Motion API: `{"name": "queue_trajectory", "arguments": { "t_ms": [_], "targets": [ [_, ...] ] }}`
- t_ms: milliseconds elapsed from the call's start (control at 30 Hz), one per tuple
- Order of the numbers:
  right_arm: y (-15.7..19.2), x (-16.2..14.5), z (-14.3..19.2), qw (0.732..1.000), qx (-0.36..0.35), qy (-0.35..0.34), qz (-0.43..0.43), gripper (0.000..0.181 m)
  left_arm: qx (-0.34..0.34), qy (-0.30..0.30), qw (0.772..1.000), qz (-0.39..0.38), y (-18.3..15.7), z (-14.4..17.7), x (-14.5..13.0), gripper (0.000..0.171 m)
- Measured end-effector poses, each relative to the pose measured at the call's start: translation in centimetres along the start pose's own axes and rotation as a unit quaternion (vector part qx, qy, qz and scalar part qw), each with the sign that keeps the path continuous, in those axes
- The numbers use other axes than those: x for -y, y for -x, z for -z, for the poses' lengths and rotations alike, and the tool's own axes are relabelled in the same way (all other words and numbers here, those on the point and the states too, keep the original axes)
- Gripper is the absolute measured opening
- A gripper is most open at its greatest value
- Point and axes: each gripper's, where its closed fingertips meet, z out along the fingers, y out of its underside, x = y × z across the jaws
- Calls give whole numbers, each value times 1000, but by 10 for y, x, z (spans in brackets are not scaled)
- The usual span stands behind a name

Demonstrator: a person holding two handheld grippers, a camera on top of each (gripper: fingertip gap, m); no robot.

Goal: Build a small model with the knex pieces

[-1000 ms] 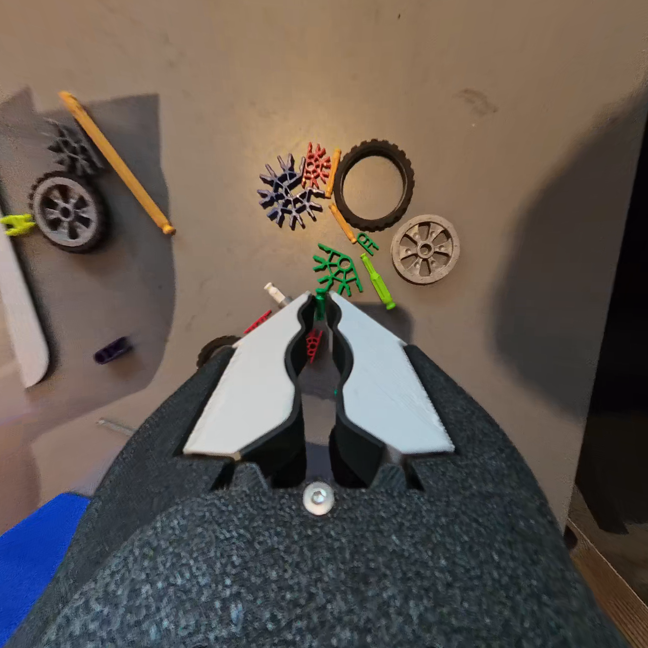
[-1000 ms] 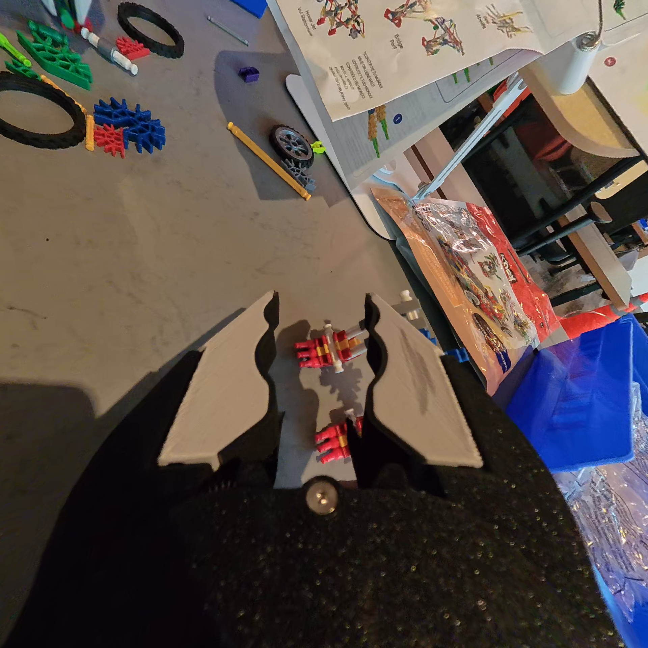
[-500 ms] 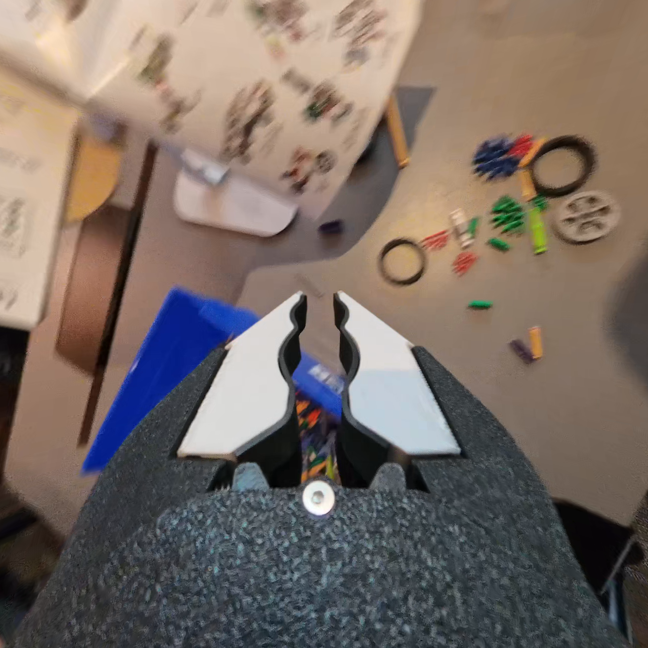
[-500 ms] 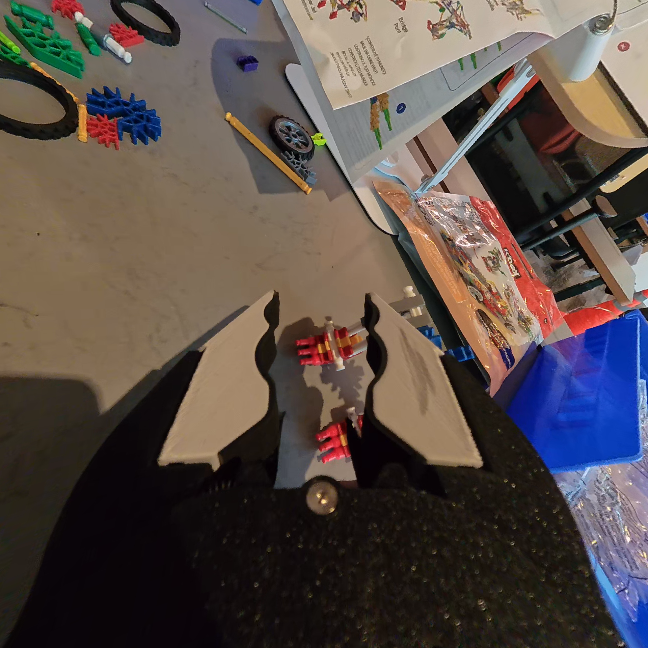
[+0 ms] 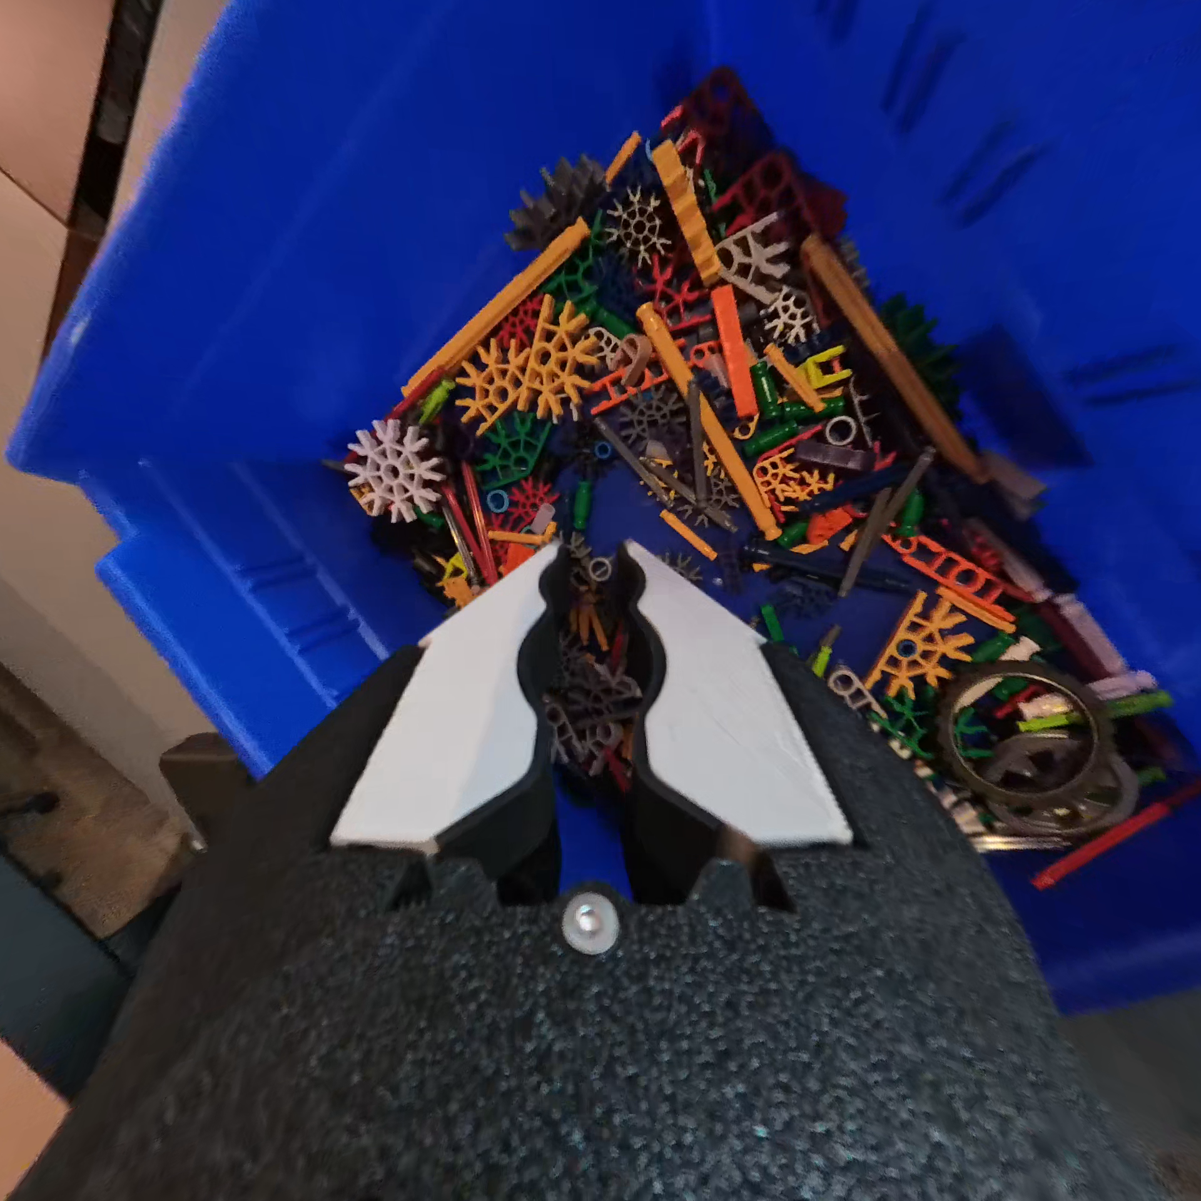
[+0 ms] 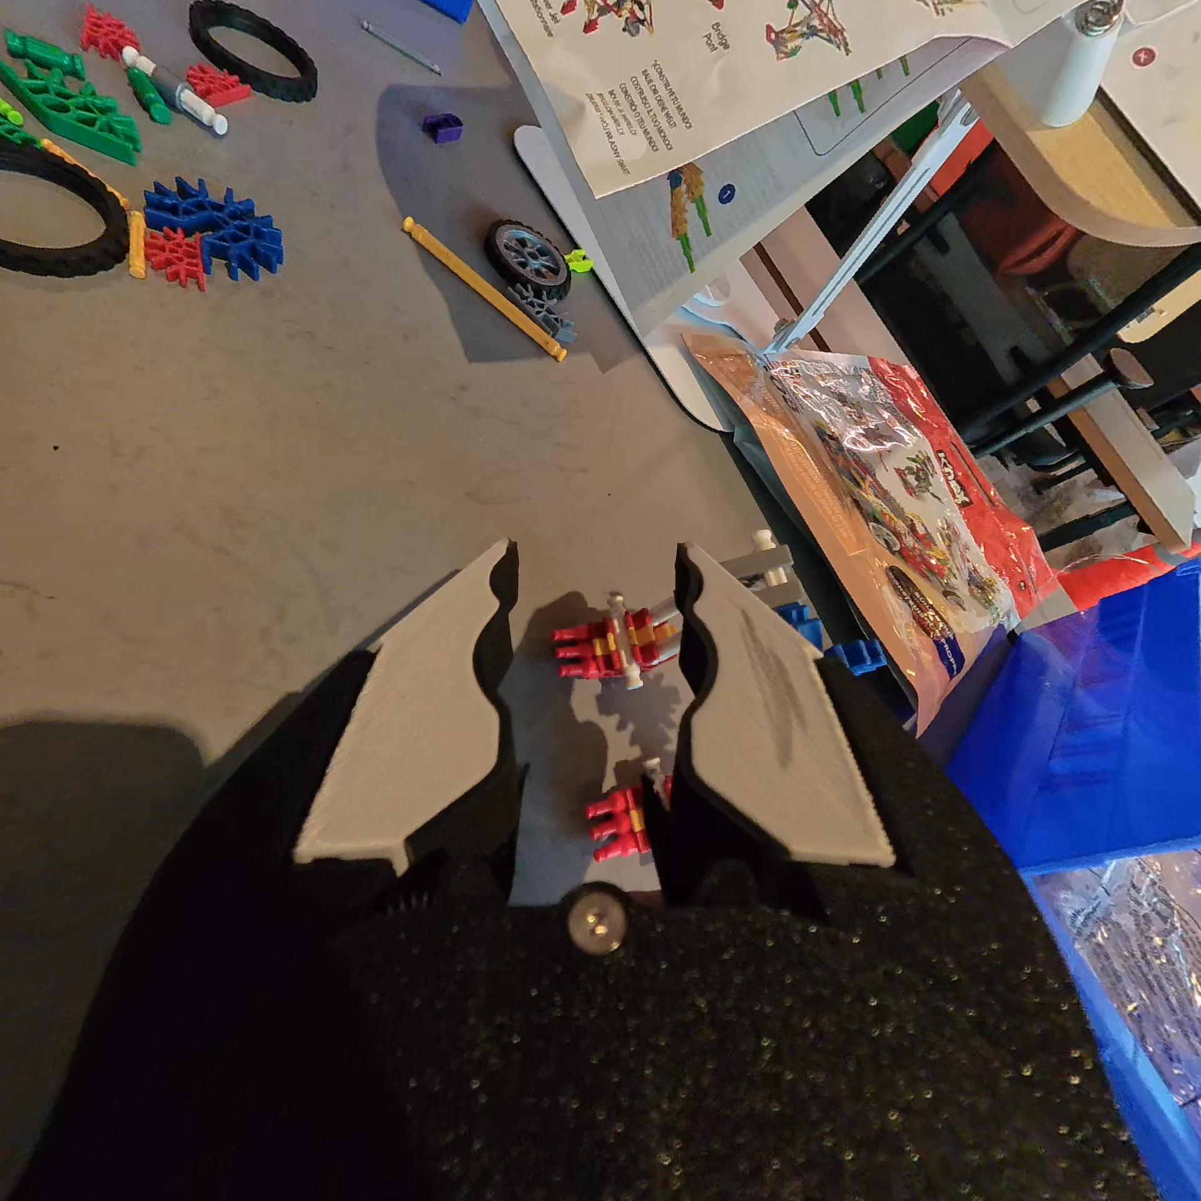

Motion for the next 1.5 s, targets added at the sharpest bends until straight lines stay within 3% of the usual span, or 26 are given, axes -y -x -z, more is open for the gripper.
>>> {"name": "queue_trajectory", "arguments": {
  "t_ms": [200, 467, 900, 967, 1300, 1500],
  "targets": [
    [-1, -1, 0, 1000, -1, 1, -2, 48, 23, 44, 998, -37, 7, -25, -1, 15],
    [0, -2, 0, 1000, -1, 8, 5, 48, -11, 56, 998, -20, 5, -41, -5, 16],
    [3, -3, -1, 1000, 3, 11, 7, 48, -46, 54, 997, 9, 3, -42, -3, 11],
    [3, -4, -1, 1000, 3, 13, 7, 48, -48, 39, 998, 12, 1, -39, 2, 0],
    [3, -1, 0, 1000, 1, 11, 13, 48, -21, 12, 1000, 1, -5, -7, 11, 0],
    [4, -1, 0, 1000, 2, 12, 14, 48, -31, 23, 999, 12, -3, -14, 4, 0]
  ]
}}
